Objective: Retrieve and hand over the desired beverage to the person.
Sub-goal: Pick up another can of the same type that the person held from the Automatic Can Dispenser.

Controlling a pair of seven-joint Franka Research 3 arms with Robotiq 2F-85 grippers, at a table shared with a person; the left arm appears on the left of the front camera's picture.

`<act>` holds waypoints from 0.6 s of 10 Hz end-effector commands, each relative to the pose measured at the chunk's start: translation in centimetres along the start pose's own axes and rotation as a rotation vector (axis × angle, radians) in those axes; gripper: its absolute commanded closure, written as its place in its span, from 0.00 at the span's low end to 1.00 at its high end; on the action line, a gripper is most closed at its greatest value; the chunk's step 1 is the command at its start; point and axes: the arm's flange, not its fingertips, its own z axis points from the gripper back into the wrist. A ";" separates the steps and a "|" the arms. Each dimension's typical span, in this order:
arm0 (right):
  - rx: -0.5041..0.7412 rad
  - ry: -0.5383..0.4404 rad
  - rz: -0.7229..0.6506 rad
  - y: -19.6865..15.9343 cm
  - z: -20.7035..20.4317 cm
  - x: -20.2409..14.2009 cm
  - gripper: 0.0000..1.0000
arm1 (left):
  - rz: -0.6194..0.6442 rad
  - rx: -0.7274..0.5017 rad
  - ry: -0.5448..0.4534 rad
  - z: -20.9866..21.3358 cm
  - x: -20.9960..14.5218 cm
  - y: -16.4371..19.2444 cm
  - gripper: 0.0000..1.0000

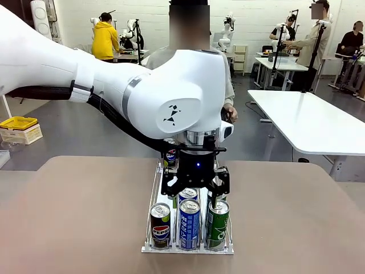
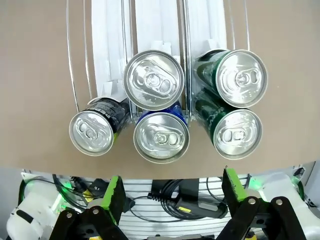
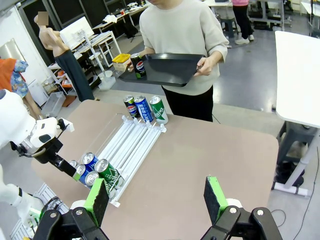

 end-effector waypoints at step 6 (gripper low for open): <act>0.024 -0.008 0.007 -0.1 -0.3 -0.1 0.00 | 0.001 0.050 -0.030 -1.2 0.8 -0.8 0.00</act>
